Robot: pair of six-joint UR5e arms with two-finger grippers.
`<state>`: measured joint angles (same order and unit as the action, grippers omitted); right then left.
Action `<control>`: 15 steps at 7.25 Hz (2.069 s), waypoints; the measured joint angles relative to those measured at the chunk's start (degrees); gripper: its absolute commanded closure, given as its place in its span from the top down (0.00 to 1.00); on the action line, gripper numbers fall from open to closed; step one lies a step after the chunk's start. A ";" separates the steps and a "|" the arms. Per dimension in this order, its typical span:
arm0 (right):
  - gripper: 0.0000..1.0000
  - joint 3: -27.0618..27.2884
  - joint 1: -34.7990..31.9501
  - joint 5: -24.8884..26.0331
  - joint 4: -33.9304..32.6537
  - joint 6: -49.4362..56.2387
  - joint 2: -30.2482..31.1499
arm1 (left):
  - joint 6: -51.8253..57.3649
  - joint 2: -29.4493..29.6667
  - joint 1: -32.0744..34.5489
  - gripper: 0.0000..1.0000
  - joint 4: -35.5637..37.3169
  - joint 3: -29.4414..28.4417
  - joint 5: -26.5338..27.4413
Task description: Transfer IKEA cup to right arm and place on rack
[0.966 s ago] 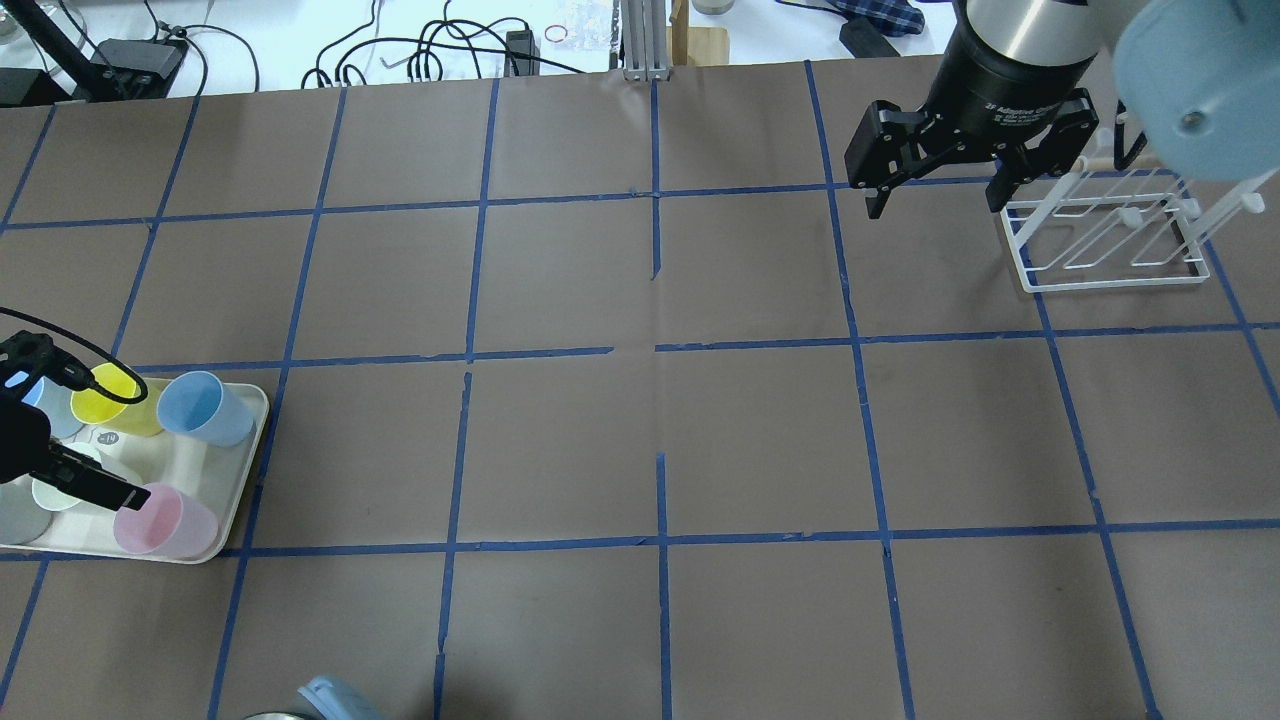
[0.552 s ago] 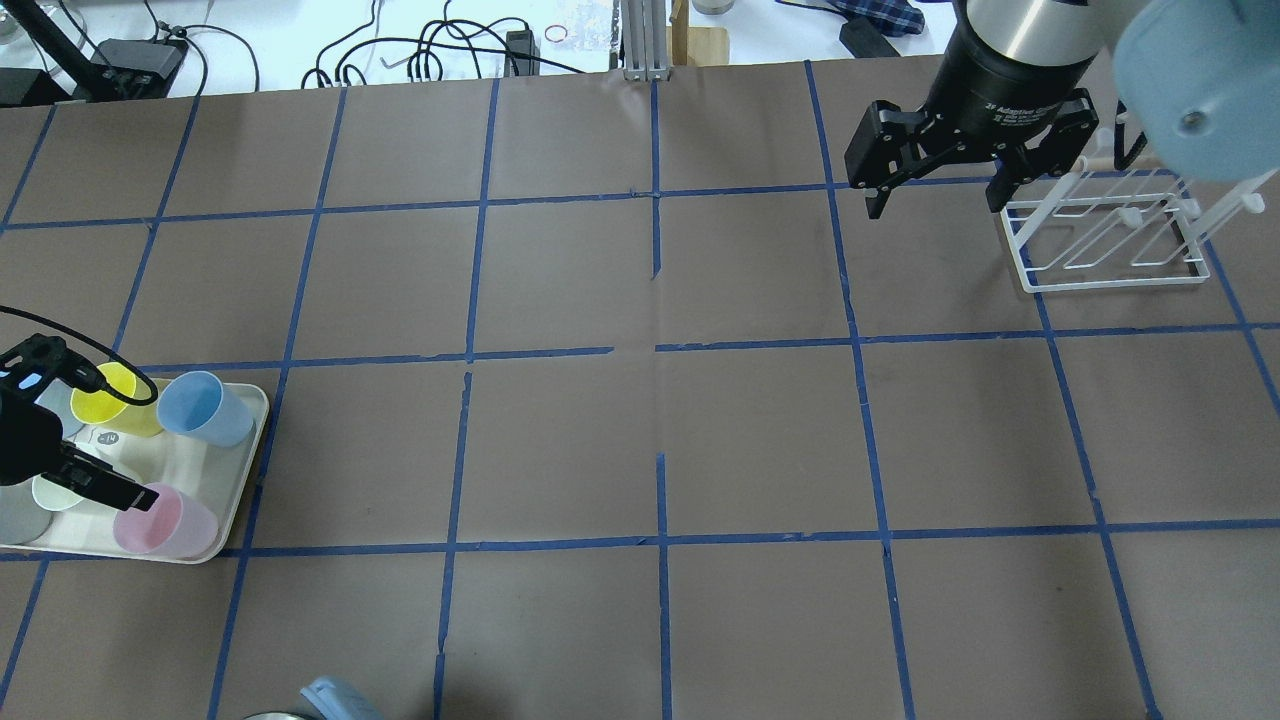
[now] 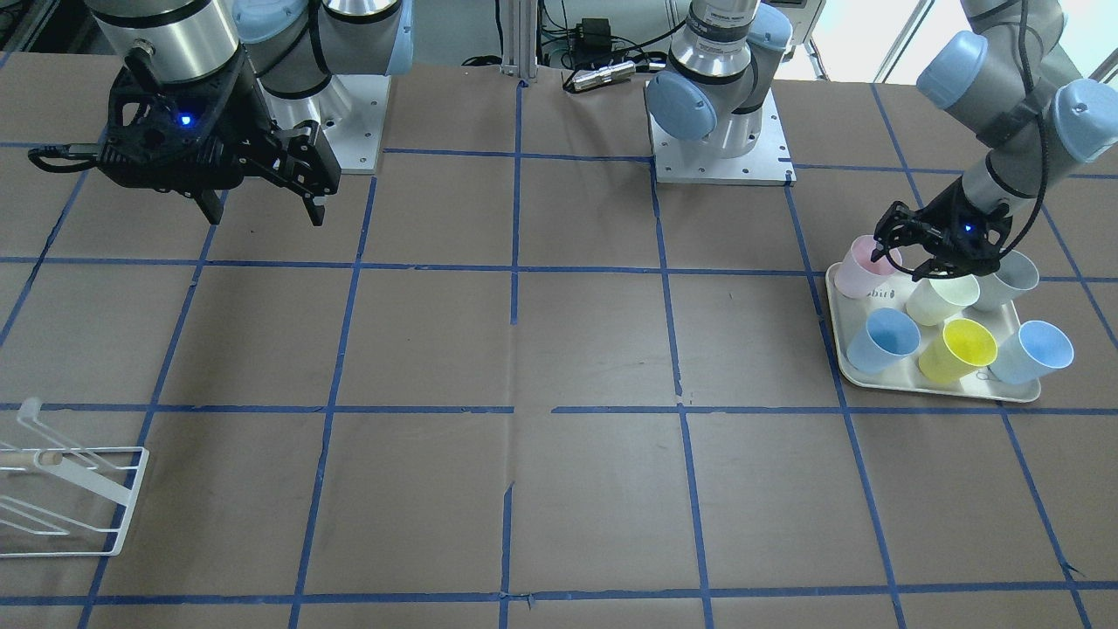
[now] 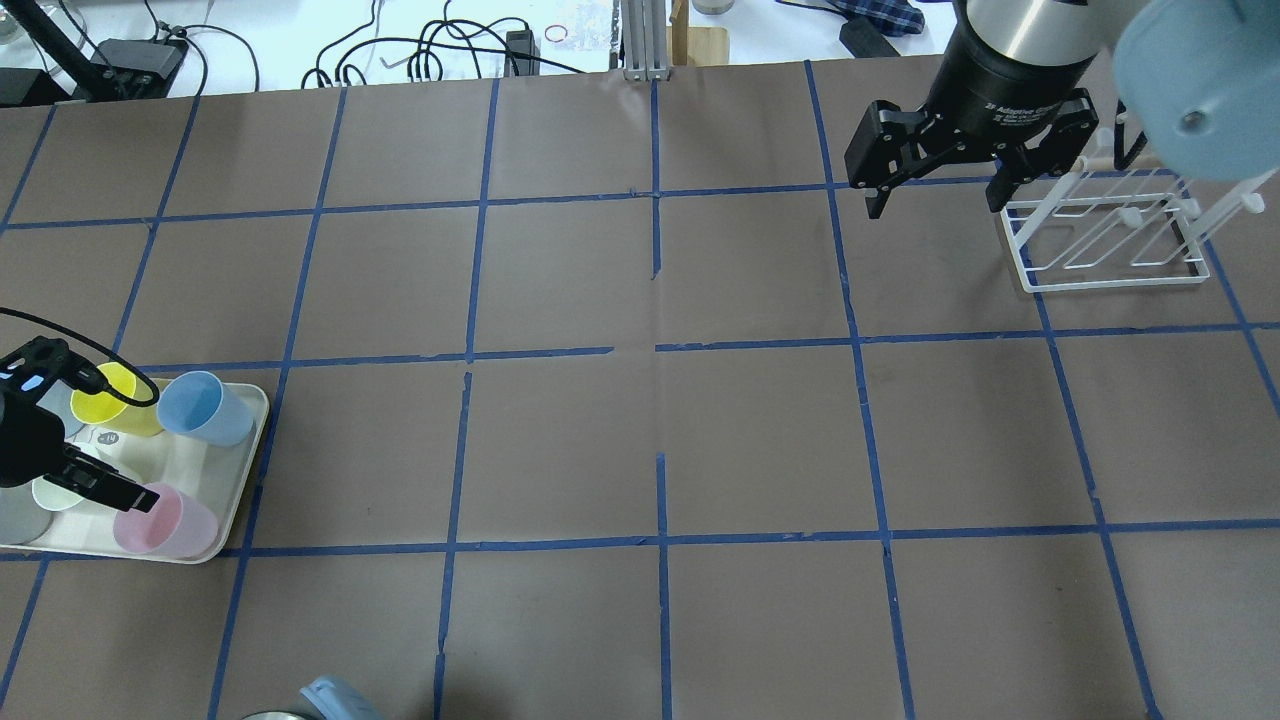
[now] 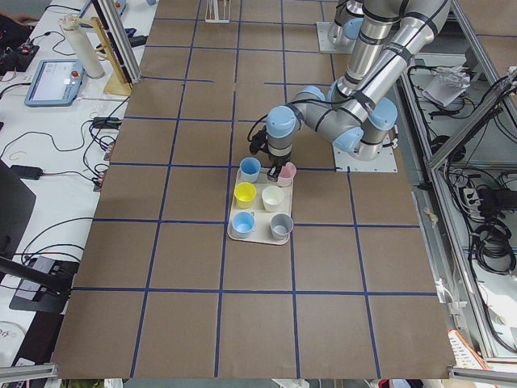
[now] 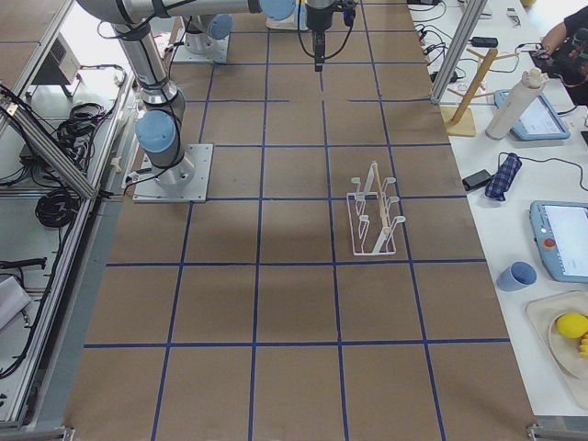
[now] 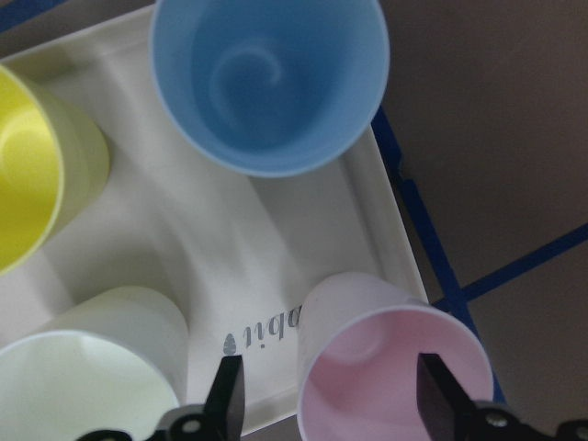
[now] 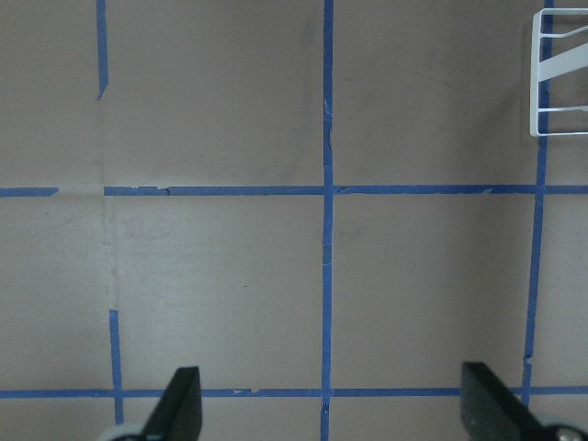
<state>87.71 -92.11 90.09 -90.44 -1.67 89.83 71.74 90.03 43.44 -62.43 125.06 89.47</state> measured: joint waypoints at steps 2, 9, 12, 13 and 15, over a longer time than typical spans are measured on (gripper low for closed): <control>1.00 0.00 0.00 0.00 -0.02 0.00 0.00 | -0.31 0.79 -0.09 0.66 0.04 0.20 0.38; 1.00 0.00 0.00 0.00 0.00 0.00 0.00 | -3.60 2.61 -0.11 0.00 0.87 0.38 1.78; 1.00 -0.12 0.10 -0.02 -0.06 0.01 0.00 | -3.92 0.62 0.04 0.00 -1.10 -1.69 3.35; 1.00 -0.27 0.40 -0.11 -0.06 0.07 0.00 | -4.22 -0.40 0.31 0.00 -5.38 -4.36 3.49; 1.00 -0.78 2.71 -2.98 0.49 0.35 0.08 | -9.00 -2.93 3.52 0.00 -19.50 -13.00 -1.16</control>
<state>86.94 -89.40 87.11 -89.95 -1.32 89.90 62.74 87.10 46.96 -81.93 112.06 88.31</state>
